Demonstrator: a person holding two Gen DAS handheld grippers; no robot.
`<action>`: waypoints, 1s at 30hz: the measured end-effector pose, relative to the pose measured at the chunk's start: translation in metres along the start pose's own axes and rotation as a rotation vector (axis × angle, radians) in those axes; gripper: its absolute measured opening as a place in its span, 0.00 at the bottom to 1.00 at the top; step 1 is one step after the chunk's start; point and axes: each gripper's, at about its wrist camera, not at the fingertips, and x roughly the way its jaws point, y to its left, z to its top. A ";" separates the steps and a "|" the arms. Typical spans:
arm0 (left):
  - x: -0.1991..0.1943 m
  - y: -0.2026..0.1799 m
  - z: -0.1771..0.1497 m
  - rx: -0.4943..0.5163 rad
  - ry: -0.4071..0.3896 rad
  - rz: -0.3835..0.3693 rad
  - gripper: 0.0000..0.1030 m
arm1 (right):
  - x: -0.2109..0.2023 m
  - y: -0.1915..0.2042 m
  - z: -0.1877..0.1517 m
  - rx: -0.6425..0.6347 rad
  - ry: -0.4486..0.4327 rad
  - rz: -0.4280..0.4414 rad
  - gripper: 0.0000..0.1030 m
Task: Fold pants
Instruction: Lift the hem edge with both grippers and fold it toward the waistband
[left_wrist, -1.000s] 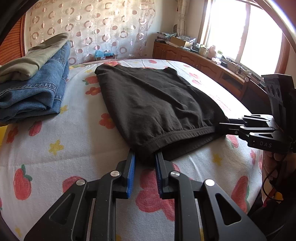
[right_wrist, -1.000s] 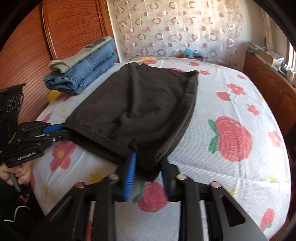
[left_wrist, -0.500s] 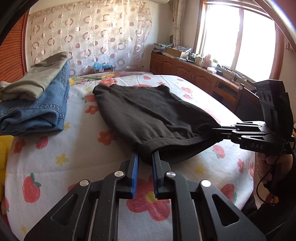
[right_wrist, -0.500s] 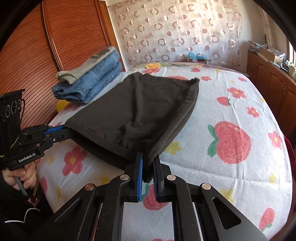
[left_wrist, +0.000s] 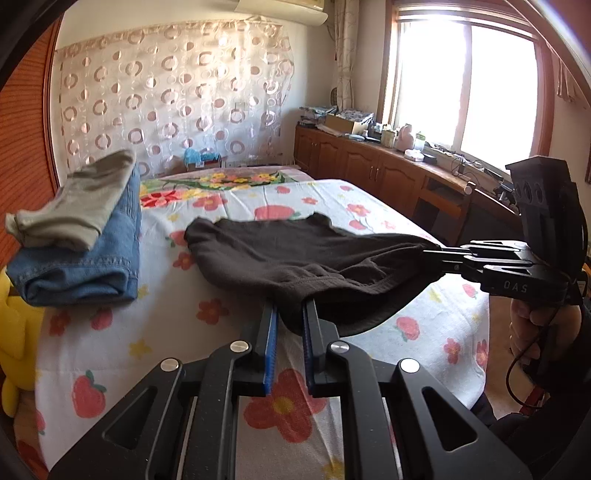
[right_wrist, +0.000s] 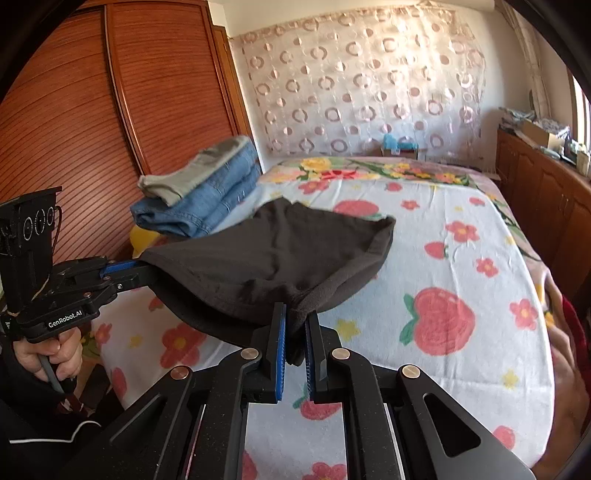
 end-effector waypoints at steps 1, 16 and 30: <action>-0.002 -0.001 0.002 0.005 -0.006 0.000 0.13 | -0.002 0.000 0.001 0.000 -0.007 0.001 0.08; -0.029 -0.007 0.015 0.027 -0.055 -0.025 0.12 | -0.034 0.006 0.003 -0.028 -0.057 0.009 0.08; -0.049 -0.010 0.018 0.042 -0.090 -0.038 0.12 | -0.058 0.011 0.004 -0.058 -0.085 0.020 0.08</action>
